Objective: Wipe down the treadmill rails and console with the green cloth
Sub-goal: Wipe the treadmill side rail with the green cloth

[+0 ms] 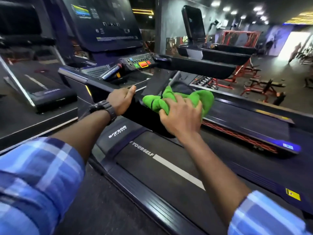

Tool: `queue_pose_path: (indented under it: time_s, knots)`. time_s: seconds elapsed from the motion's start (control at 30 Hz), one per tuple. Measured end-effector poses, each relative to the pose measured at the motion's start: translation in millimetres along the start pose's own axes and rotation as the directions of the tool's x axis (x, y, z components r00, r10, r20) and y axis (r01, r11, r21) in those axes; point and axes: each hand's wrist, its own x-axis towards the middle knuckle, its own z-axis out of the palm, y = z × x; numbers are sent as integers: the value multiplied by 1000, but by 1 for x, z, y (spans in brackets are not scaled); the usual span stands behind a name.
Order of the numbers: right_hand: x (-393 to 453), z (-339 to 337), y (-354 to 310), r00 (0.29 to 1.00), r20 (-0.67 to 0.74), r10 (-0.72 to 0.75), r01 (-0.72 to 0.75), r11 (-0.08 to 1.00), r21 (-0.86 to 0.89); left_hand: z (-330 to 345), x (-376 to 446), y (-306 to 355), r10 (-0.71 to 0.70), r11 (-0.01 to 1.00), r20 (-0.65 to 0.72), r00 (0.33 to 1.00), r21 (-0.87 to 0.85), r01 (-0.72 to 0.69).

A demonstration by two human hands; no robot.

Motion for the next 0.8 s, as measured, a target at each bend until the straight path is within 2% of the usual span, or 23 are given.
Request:
queue_pose_path:
  time_s: [0.07,0.13,0.17,0.2,0.27,0.3,0.33,0.37,0.4,0.5,0.53,0.6,0.67,0.73,0.8]
  knots:
    - [14,-2,-18,972,185,-144,166,980,-110,1,-1,-1,19,1000,3,1000,13,-19]
    - [12,5,-26,920,240,-310,359,911,-203,1,-1,-5,65,998,21,998,9,-65]
    - [9,8,-24,868,260,-423,481,845,-233,0,-2,-9,83,997,40,996,-2,-83]
    - [5,11,-17,784,292,-547,614,749,-247,-1,-3,-13,105,994,63,992,-13,-105]
    - [-1,7,7,553,375,-744,833,507,-221,-1,-5,-20,150,989,122,981,-9,-150]
    - [-1,2,19,454,399,-796,891,414,-189,-3,-7,-22,168,985,151,974,9,-171]
    - [2,-3,32,392,413,-822,920,356,-165,-3,-7,-20,187,981,177,966,22,-194]
    - [9,-5,39,371,424,-826,928,339,-151,-5,-8,-21,205,976,191,960,29,-215]
    - [20,-8,40,400,431,-809,915,374,-148,-7,-9,-23,225,972,191,955,28,-234]
    - [44,-3,3,613,430,-663,779,597,-191,-5,-14,-32,271,961,168,948,18,-278]
    - [45,5,-15,658,415,-628,742,634,-218,-2,-14,-35,262,963,164,951,24,-270]
    - [37,24,-47,682,424,-595,727,614,-308,3,-13,-43,261,961,163,951,46,-272]
    - [27,36,-56,615,476,-629,789,486,-377,3,-10,-50,259,961,170,951,56,-271]
    - [23,33,-39,459,539,-707,886,317,-339,-1,-9,-53,274,956,165,948,65,-287]
    - [28,16,-17,310,569,-762,949,217,-228,-3,-5,-56,287,951,159,944,69,-301]
